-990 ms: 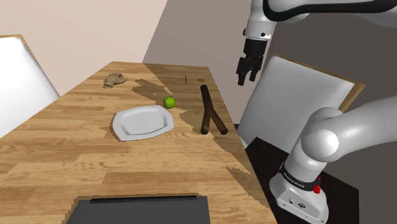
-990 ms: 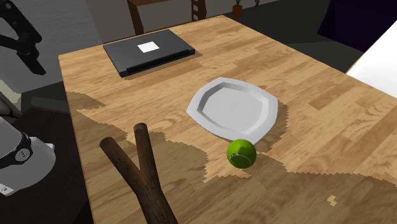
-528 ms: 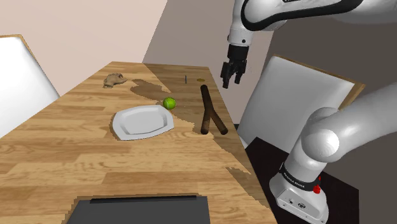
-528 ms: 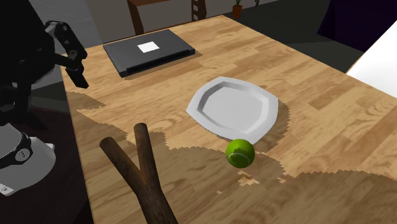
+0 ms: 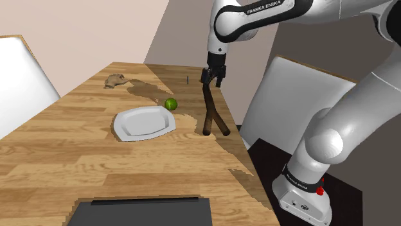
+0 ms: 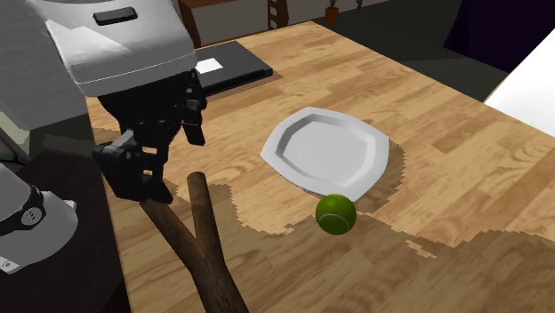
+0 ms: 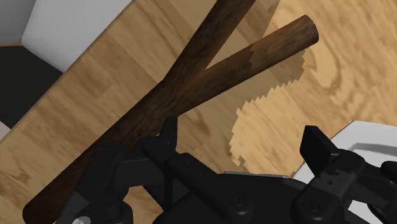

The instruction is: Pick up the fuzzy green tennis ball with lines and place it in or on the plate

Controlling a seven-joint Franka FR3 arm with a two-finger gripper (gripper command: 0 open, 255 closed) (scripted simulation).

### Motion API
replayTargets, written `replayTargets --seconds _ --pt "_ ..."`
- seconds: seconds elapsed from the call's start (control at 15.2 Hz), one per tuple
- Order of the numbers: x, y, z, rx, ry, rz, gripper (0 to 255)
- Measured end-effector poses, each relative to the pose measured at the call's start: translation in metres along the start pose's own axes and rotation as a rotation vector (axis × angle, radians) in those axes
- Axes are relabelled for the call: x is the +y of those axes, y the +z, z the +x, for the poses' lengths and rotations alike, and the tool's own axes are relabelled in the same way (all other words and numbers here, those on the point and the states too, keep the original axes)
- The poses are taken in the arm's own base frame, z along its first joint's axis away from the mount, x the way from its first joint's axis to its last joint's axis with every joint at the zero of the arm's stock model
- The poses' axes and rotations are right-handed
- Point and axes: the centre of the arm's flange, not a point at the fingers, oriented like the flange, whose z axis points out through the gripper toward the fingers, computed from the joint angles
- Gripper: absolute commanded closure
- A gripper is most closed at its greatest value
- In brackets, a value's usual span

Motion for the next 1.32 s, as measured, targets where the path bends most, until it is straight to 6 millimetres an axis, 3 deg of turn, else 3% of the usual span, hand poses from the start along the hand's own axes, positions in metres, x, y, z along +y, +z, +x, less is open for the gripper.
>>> replayTargets --seconds 1.06,1.19,1.32 --pt "-0.052 0.08 0.187 0.032 -0.079 -0.009 0" --pt "-0.058 0.091 0.203 0.035 -0.086 -0.01 0" --pt "-0.06 0.1 0.206 0.035 -0.088 -0.01 0"
